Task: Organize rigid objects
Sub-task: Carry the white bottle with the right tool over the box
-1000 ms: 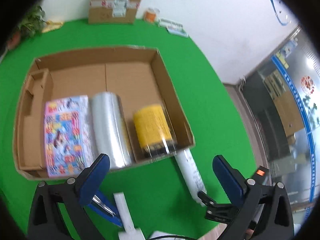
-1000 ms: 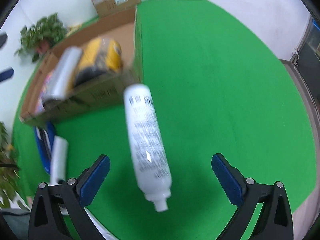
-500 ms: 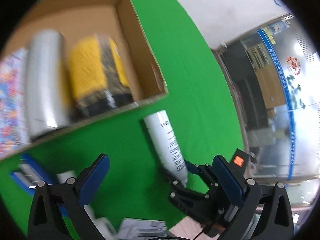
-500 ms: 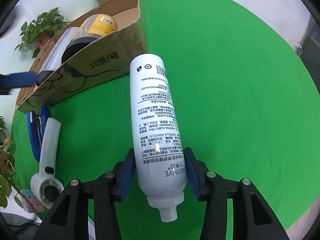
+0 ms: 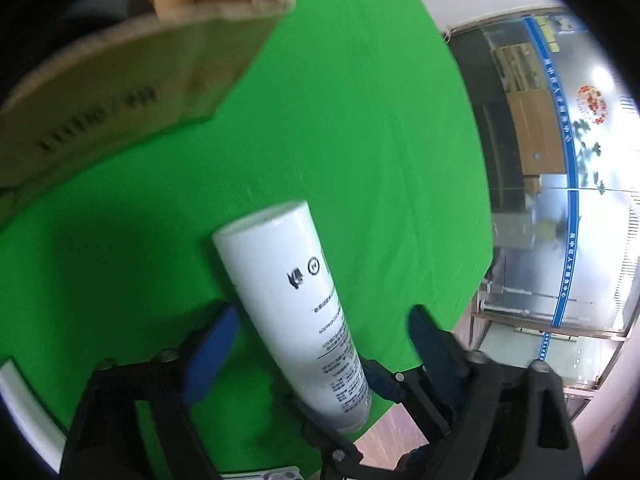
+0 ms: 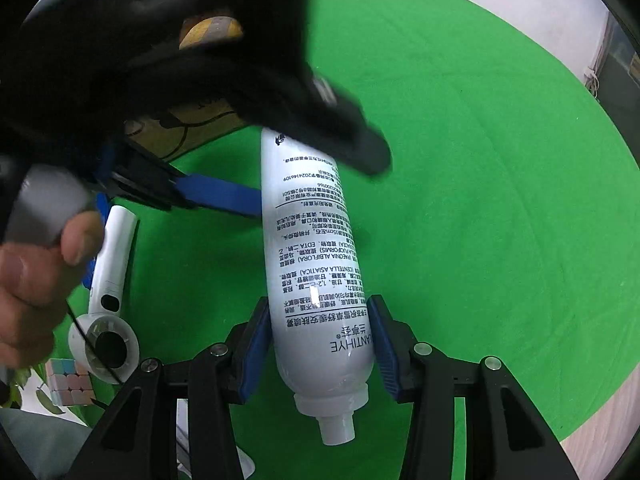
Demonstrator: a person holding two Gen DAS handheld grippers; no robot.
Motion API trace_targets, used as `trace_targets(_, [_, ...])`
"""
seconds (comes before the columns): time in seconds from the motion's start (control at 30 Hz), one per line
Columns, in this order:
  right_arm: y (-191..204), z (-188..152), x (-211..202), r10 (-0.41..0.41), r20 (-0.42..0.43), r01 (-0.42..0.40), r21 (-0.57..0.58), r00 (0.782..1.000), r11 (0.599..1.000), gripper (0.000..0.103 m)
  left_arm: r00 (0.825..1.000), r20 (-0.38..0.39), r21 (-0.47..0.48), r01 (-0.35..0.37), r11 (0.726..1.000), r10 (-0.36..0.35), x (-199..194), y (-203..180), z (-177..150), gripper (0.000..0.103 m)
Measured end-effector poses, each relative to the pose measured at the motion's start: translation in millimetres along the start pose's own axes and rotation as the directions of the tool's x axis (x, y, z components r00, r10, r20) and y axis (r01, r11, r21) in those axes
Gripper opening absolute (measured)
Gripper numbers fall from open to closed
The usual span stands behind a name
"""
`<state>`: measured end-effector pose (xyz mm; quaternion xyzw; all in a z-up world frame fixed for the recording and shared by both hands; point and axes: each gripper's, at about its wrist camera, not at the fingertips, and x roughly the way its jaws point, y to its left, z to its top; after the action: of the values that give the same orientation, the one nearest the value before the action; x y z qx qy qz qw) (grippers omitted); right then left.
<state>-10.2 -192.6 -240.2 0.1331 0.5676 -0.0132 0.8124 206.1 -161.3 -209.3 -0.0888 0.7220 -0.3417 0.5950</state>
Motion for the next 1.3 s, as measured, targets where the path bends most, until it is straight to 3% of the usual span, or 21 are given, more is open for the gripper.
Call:
trace_targets(0.03, [0.6,-1.6,-0.5,0.003,-0.003,-0.003,-0.001,1.000,1.000,0.045,1.000,-0.002,0.008,-0.011,1.000,0.011,-0.1,-3.3,0.3,0.071])
trace_targets(0.17, [2.6,-5.4,-3.0,0.012,-0.013,-0.012,-0.008,1.000,1.000,0.043,0.997,0.004,0.026,-0.074,0.997,0.074,-1.4,-10.4,0.5,0.049])
trace_targets(0.2, [1.8,-7.1,-3.7,0.011,-0.015,-0.011,-0.007,1.000,1.000,0.042,0.997,-0.002,0.024,-0.076,0.997,0.076,-2.1,-10.0,1.1,0.048])
trace_targets(0.47, [12.2,-11.6,-17.6,0.006,-0.012,-0.007,-0.007,1.000,1.000,0.042,0.998,0.008,0.036,-0.069,0.997,0.069,-15.3,-11.1,0.5,0.047])
trace_targets(0.7, [22.3,-2.6,-63.7,0.001,0.088,-0.001,-0.003,0.996,1.000,0.042,0.989,0.123,0.127,-0.096,0.987,0.080,-65.5,-49.0,5.0,0.046])
trace_targets(1.03, [48.0,53.0,-117.0,-0.017,0.213,0.017,0.003,0.977,1.000,0.042,0.969,0.242,0.186,-0.086,0.979,0.039,-130.7,-73.6,43.2,0.046])
trace_targets(1.3, [58.0,95.2,-109.4,-0.008,0.226,0.011,-0.009,0.974,1.000,0.042,0.960,0.277,0.174,-0.082,0.981,0.031,-146.7,-57.8,73.2,0.046])
